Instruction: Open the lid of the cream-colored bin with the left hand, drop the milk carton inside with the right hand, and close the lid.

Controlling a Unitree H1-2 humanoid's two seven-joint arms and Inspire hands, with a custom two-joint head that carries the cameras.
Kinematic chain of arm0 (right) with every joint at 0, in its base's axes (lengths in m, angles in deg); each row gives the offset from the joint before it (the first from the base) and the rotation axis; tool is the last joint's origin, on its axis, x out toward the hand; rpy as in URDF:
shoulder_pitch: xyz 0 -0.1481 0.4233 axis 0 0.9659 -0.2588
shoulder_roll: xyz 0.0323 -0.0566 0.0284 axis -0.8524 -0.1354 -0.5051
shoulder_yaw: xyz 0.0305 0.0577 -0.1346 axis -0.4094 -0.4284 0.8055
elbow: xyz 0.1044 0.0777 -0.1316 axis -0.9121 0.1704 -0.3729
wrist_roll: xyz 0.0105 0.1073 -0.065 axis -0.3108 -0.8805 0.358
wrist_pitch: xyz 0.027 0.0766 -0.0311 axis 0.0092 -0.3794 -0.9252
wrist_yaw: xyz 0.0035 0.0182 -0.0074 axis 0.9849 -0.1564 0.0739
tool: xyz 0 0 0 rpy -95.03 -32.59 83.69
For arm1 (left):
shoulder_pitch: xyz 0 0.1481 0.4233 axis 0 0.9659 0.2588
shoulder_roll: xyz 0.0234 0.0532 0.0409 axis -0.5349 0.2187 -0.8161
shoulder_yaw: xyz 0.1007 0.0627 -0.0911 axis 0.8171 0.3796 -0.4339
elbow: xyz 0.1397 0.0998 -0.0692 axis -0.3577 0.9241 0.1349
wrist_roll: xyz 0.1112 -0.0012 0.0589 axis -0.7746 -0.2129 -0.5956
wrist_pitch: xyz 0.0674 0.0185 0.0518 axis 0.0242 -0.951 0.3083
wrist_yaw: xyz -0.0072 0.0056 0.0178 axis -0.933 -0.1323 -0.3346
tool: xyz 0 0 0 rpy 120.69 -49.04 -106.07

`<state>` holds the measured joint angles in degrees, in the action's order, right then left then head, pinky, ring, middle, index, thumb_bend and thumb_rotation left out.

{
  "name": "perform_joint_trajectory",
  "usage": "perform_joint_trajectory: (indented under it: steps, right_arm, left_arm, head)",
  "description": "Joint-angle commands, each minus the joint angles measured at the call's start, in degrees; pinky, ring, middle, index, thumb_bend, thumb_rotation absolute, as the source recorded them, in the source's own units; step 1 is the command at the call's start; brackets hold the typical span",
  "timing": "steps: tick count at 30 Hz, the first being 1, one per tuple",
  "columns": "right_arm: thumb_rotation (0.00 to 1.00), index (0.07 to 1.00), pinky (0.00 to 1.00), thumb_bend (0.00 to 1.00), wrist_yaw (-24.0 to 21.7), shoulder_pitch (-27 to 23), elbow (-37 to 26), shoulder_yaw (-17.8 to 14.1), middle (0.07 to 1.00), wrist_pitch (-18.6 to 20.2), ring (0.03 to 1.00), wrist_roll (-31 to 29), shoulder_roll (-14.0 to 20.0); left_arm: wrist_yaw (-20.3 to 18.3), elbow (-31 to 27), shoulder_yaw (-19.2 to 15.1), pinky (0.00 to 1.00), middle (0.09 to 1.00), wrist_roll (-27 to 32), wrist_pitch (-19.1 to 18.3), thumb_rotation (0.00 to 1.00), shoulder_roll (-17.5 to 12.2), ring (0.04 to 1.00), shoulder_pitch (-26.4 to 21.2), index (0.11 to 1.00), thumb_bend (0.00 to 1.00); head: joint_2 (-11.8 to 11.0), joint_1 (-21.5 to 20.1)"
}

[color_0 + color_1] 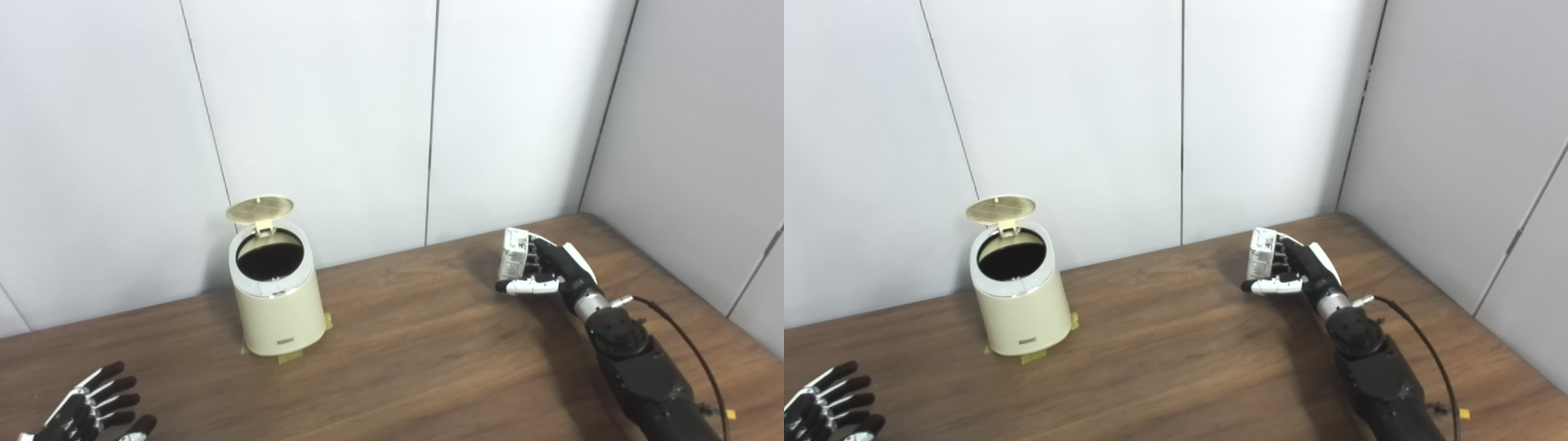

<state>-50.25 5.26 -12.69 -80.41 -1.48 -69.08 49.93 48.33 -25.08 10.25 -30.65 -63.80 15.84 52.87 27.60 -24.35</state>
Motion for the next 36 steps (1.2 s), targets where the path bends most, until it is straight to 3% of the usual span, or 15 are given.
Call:
perform_joint_trajectory:
  steps: [1, 2, 3, 5, 13, 19, 26, 36]
  right_arm:
    - [0.08, 0.633, 0.48, 0.78, 7.67, -3.42, 1.57, -0.30, 0.606, -5.47, 0.540, 3.29, 0.71]
    - [0.04, 0.576, 0.40, 0.66, 10.27, -3.78, 2.77, -0.23, 0.526, -6.76, 0.458, 4.42, 0.44]
    - [0.02, 0.546, 0.35, 0.59, 11.99, -4.04, 3.56, -0.18, 0.479, -7.66, 0.401, 4.96, 0.21]
    - [0.00, 0.520, 0.29, 0.54, 14.29, -4.22, 4.03, -0.05, 0.432, -8.74, 0.336, 5.57, -0.25]
    - [0.00, 0.514, 0.29, 0.53, 17.99, -4.09, 4.21, 1.62, 0.433, -10.03, 0.339, 7.63, -0.96]
    - [0.00, 0.519, 0.29, 0.52, 19.58, -3.66, 3.89, 2.46, 0.434, -10.30, 0.338, 8.30, -1.30]
    - [0.00, 0.522, 0.29, 0.52, 20.67, -3.27, 3.56, 2.68, 0.440, -11.35, 0.337, 8.30, -2.15]
    - [0.00, 0.509, 0.32, 0.53, 18.73, -4.96, -7.63, 1.84, 0.455, -6.96, 0.368, 6.30, -6.83]
  left_arm:
    - [0.05, -1.43, 0.11, 0.67, 0.758, -0.52, 2.59, 0.13, -1.10, 0.705, -1.37, 0.818, 0.63]
    - [0.13, -1.42, 0.16, 0.67, 0.758, -0.67, 2.58, 0.13, -1.09, 0.704, -1.42, 0.816, 0.63]
    - [0.19, -1.40, 0.20, 0.67, 0.758, -0.76, 2.54, 0.12, -1.10, 0.703, -1.45, 0.816, 0.63]
    - [0.27, -1.64, 0.22, 0.67, 0.759, -0.99, 2.32, 0.11, -1.21, 0.702, -1.39, 0.816, 0.62]
    - [0.34, -1.70, 0.62, 0.61, 0.740, -2.08, 3.21, 0.01, -1.11, 0.671, -1.48, 0.814, 0.60]
    - [0.40, -2.17, 0.94, 0.65, 0.749, -2.36, 3.34, 0.00, -0.96, 0.687, -1.47, 0.815, 0.59]
    - [-0.03, -2.16, 1.21, 0.62, 0.748, -1.42, 3.01, 0.00, -0.75, 0.676, -1.51, 0.816, 0.58]
    - [-0.16, 0.97, 1.55, 0.63, 0.758, -0.37, 4.83, 0.00, -0.45, 0.688, -2.49, 0.817, 0.58]
  head:
    - [0.05, -0.07]
    - [0.05, -0.07]
    - [0.05, -0.07]
    - [0.45, 0.26]
    - [0.47, 0.45]
    - [0.66, 0.63]
    - [0.58, 1.30]
    - [-0.66, 3.30]
